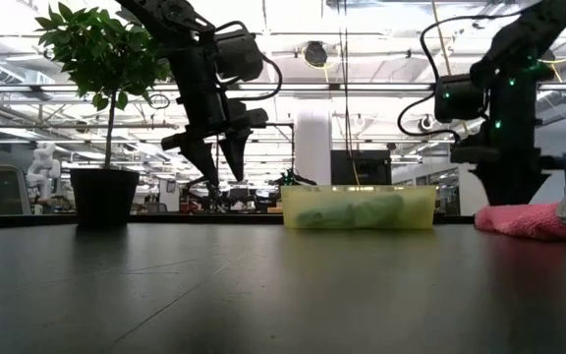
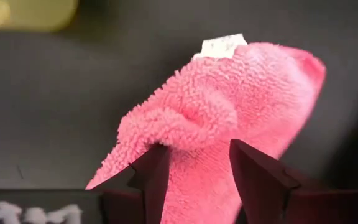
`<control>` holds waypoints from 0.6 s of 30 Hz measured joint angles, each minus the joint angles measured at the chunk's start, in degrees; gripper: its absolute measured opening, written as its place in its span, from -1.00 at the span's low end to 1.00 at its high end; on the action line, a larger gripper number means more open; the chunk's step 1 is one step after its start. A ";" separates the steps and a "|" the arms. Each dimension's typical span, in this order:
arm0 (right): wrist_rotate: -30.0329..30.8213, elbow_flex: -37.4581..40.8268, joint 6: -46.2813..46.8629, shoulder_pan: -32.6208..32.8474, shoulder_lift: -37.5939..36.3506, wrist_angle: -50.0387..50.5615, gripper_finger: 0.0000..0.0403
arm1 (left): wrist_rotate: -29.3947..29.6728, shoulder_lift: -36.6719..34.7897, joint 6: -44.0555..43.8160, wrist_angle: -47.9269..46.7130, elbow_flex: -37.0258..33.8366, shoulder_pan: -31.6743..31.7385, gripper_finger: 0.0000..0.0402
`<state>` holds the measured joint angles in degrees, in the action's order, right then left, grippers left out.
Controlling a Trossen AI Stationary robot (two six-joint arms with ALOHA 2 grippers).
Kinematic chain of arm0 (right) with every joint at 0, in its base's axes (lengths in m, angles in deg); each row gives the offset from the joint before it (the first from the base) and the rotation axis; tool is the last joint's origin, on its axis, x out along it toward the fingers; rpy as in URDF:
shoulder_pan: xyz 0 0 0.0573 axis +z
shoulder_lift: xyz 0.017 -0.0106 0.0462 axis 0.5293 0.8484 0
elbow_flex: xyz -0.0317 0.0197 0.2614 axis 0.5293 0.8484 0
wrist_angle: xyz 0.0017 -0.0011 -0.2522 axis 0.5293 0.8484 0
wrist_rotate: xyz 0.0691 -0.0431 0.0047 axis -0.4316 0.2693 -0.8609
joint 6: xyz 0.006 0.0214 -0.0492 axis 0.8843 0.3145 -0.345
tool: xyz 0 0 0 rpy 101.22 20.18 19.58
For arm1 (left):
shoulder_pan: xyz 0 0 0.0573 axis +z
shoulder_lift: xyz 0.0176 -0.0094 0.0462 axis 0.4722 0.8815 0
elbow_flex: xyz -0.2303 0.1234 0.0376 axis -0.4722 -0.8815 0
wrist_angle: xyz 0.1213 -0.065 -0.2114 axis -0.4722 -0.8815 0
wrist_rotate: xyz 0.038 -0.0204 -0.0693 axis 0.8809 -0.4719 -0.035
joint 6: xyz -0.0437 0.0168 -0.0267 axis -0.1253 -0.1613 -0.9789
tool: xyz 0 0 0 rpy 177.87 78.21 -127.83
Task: Fold microfiber towels
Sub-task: Fold the pink microfiber cloth
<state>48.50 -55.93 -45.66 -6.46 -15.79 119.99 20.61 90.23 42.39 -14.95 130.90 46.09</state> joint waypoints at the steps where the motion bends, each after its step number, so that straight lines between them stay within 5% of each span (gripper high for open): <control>1: 0.02 0.90 -0.01 -0.21 0.00 -2.32 -0.21 | 0.00 0.00 -0.29 0.00 0.00 0.00 0.18; 6: 0.40 5.07 0.06 -1.56 -0.03 -9.32 -0.40 | -0.02 0.00 -1.21 0.00 0.00 0.00 0.18; 12: 0.61 7.62 -1.43 -2.53 -0.16 -12.33 -0.93 | -0.09 0.00 -1.78 0.00 0.00 0.00 0.18; 18: -6.31 5.62 1.03 -0.81 -4.02 -11.70 -0.99 | -0.17 0.00 -2.20 0.02 0.00 0.00 0.18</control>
<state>42.18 -50.31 -44.63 -7.27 -19.81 108.29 20.44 90.23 40.19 -14.92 130.90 46.09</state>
